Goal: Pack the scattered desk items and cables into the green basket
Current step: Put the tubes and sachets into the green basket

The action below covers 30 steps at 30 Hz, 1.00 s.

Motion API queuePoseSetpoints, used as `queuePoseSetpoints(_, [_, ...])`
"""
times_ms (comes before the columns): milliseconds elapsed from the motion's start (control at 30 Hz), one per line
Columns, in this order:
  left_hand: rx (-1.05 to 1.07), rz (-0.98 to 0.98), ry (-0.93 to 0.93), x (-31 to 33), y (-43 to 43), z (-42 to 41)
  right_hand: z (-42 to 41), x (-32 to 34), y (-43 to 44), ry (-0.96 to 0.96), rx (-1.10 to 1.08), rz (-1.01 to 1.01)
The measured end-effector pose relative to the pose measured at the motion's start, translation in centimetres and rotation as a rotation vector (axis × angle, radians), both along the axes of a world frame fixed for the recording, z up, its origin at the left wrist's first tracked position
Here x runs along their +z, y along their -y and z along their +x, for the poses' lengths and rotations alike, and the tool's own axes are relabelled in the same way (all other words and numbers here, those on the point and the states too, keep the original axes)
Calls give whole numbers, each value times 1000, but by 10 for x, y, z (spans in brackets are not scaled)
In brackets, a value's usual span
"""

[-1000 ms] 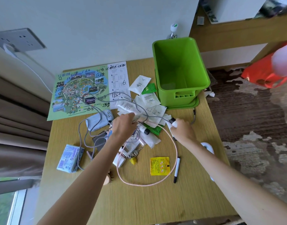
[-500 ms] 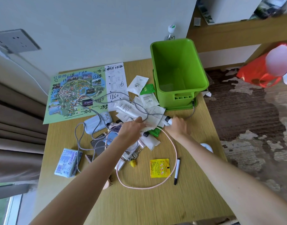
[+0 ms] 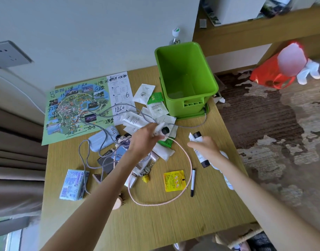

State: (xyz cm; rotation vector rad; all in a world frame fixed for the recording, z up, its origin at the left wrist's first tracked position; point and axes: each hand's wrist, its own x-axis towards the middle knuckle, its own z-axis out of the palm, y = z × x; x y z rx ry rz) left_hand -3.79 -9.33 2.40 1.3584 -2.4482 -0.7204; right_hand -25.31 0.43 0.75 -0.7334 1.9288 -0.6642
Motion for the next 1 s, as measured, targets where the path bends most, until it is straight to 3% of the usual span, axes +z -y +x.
queuePoseSetpoints(200, [352,573,-618,31,-7,-6,9,-3,-48,220,-108,11])
queuePoseSetpoints(367, [538,971,-694,31,-16,-2,21,-19,-85,-90,61,75])
queuePoseSetpoints(467, [529,1241,-860,21,-34,-3,29,-25,-104,-296,120,82])
queuePoseSetpoints(533, [491,1308,-844,14,-46,-3,34,-27,-112,-419,153,116])
queuePoseSetpoints(667, [354,1104,-480,-6,-70,-1,40,-27,-119,-518,151,125])
queuePoseSetpoints(833, [54,460,295,-39,-94,-3,48,-26,-119,-570,113,145])
queuePoseSetpoints(1000, [-9,245,389,-53,-114,-4,56,-27,-119,-572,97,206])
